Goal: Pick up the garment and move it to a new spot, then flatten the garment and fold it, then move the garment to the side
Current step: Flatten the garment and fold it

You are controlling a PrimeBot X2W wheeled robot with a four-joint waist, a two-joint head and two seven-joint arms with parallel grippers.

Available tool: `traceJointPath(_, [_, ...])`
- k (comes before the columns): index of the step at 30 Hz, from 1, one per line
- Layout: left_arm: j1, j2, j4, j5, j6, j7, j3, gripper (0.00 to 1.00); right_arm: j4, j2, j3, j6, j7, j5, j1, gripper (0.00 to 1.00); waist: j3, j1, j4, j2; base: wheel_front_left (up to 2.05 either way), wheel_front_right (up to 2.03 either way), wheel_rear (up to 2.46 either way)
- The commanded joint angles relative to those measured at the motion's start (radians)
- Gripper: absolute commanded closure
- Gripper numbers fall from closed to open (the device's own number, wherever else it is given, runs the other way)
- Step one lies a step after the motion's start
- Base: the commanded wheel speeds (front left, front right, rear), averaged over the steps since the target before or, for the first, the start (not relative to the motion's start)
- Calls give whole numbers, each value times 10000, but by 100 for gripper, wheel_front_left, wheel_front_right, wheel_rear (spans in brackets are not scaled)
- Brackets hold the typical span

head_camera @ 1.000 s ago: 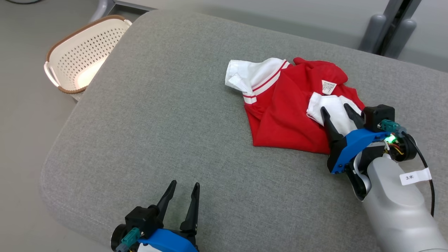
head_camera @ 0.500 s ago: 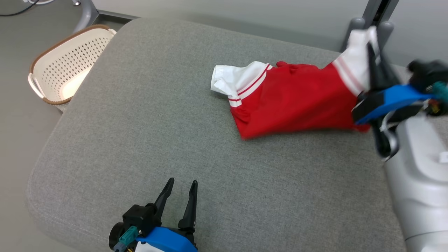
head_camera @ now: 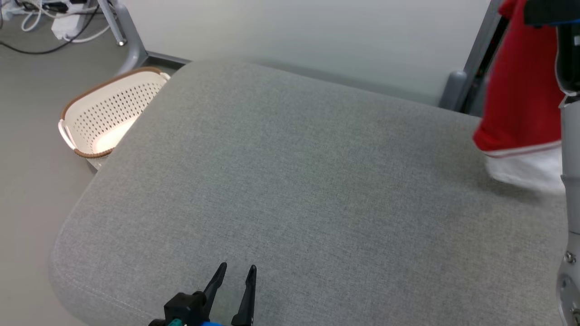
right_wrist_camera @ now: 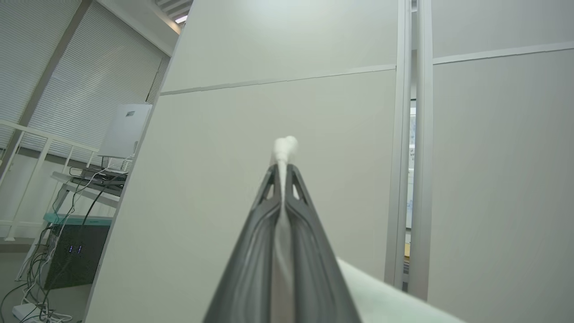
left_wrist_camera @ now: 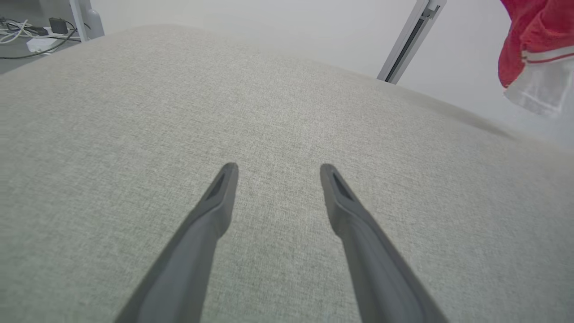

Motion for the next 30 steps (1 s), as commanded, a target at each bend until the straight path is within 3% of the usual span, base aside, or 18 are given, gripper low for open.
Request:
traceJointPath(1, [70, -1, 10, 43, -69, -27, 33, 0, 50, -50, 94, 0, -26, 48, -130, 100, -75, 0, -29, 0, 0, 0, 0])
traceJointPath(10, [445, 0, 49, 150, -68, -25, 160, 0, 852, -193, 701, -1, -26, 289, -202, 100, -471, 0, 36, 0, 0, 0, 0])
traceJointPath(30, [570, -1, 78, 314, -32, -25, 285, 0, 1041, -667, 19, 0, -27, 400, -54, 100, -699, 0, -437, 0, 0, 0, 0])
